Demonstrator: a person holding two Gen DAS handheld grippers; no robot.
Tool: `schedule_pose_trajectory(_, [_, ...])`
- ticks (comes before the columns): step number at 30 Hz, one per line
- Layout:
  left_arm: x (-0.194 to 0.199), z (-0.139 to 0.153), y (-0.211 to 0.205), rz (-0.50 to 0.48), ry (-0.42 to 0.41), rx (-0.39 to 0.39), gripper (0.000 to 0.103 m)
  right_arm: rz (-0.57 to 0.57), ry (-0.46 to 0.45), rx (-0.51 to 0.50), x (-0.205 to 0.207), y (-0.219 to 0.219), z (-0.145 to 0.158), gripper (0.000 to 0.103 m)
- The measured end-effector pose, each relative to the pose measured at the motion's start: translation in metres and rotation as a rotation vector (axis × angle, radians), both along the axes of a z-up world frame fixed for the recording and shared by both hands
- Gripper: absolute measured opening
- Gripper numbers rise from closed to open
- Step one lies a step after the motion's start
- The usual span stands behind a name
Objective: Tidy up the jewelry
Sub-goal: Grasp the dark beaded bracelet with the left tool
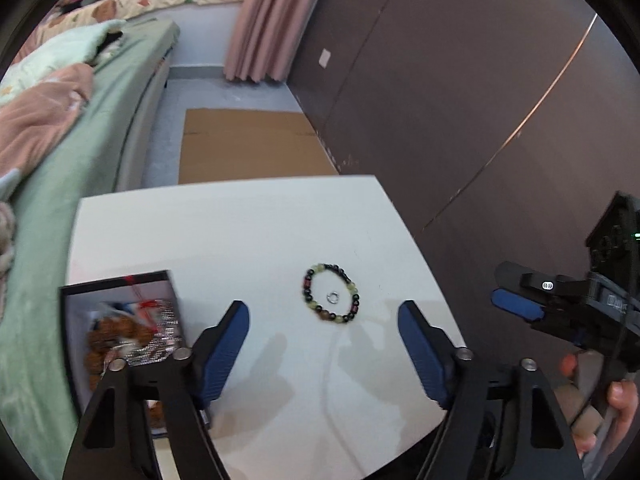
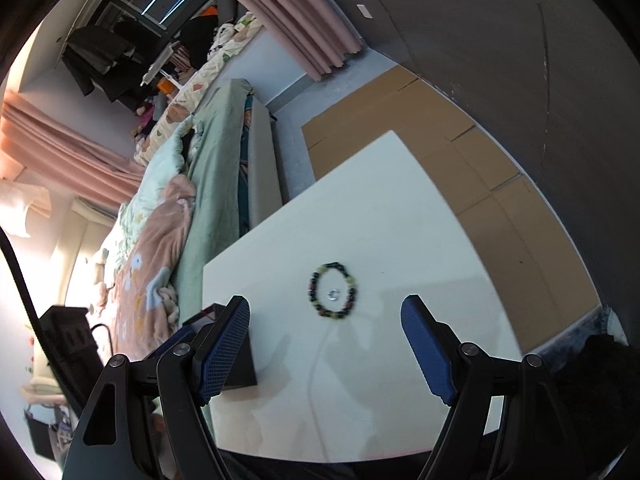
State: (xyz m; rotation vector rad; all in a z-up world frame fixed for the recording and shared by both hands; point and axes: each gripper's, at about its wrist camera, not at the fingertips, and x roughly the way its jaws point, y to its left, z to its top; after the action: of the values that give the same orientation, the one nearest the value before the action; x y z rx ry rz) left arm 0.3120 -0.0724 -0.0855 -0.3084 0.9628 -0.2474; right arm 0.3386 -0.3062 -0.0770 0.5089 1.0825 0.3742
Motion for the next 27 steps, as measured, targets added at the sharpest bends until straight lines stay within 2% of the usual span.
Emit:
schedule_pose_trajectory(3, [0.012,-0.015,-0.014,-0.007,0.039,0.028,0.061,-0.023,0.027,0.023,0.004,-0.015,-0.01,0.079])
schedule_pose_trajectory(10, [0.035,-0.053,-0.035,-0.002,0.11,0.079,0.05,-0.087,0.094,0.07,0.015,-0.047,-0.032,0.079])
schedule_pose_trajectory(12, [0.04,-0.061,-0.039,0.009,0.12,0.094,0.041,-0.103,0.102,0.072,0.017,-0.053,-0.035,0.079])
schedule_pose_trajectory(13, [0.042,-0.066,-0.041,0.013,0.123,0.098,0.039,-0.109,0.106,0.079,0.018,-0.055,-0.037,0.079])
schedule_pose_trajectory(20, [0.051,-0.085,-0.047,0.039,0.116,0.144,0.027,-0.143,0.106,0.093,0.018,-0.062,-0.039,0.079])
schedule_pose_trajectory(22, [0.051,-0.086,-0.05,0.04,0.093,0.178,0.022,-0.151,0.108,0.093,0.02,-0.065,-0.041,0.079])
schedule_pose_trajectory(25, [0.054,-0.087,-0.051,0.053,0.083,0.219,0.008,-0.147,0.14,0.113,0.025,-0.064,-0.05,0.079])
schedule_pose_trajectory(27, [0.054,-0.086,-0.054,0.02,0.078,0.239,0.008,-0.13,0.162,0.119,0.029,-0.057,-0.057,0.079])
